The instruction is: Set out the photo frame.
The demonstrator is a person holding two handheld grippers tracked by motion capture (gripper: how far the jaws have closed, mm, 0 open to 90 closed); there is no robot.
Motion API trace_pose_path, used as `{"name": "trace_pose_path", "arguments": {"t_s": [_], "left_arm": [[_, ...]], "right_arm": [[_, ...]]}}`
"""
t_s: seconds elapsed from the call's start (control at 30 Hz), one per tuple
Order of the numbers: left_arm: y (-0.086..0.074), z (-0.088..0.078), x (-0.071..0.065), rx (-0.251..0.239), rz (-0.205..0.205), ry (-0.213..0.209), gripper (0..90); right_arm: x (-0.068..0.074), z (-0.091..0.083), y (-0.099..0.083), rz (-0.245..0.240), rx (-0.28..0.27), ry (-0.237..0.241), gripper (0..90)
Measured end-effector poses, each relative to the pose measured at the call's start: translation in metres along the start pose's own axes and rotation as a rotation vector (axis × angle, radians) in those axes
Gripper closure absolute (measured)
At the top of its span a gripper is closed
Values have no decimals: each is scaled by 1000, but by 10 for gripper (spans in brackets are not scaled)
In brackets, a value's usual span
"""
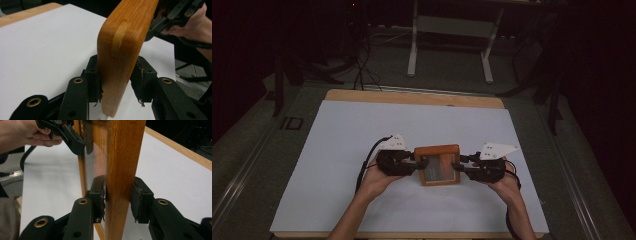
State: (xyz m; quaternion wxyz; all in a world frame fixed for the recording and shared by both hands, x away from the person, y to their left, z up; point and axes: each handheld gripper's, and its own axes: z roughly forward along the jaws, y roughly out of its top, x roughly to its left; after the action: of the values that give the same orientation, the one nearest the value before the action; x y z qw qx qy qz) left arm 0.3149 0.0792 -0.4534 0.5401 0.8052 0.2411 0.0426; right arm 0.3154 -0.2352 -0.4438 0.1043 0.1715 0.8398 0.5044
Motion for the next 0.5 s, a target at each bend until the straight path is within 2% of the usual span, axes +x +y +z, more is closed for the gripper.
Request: {"name": "trace_pose_path", "arguments": {"t_s": [0.17,0.27,0.5], "left_arm": [[-5,-12,2,-43,-40,4,615],[-7,-17,4,-51,-57,17,612],[-14,-26,10,-75,-106,45,601]], "right_arm": [[3,8,0,35,-26,21,664],[5,15,0,55,-41,30,663],[10,30,4,97,-50,11,652]]}}
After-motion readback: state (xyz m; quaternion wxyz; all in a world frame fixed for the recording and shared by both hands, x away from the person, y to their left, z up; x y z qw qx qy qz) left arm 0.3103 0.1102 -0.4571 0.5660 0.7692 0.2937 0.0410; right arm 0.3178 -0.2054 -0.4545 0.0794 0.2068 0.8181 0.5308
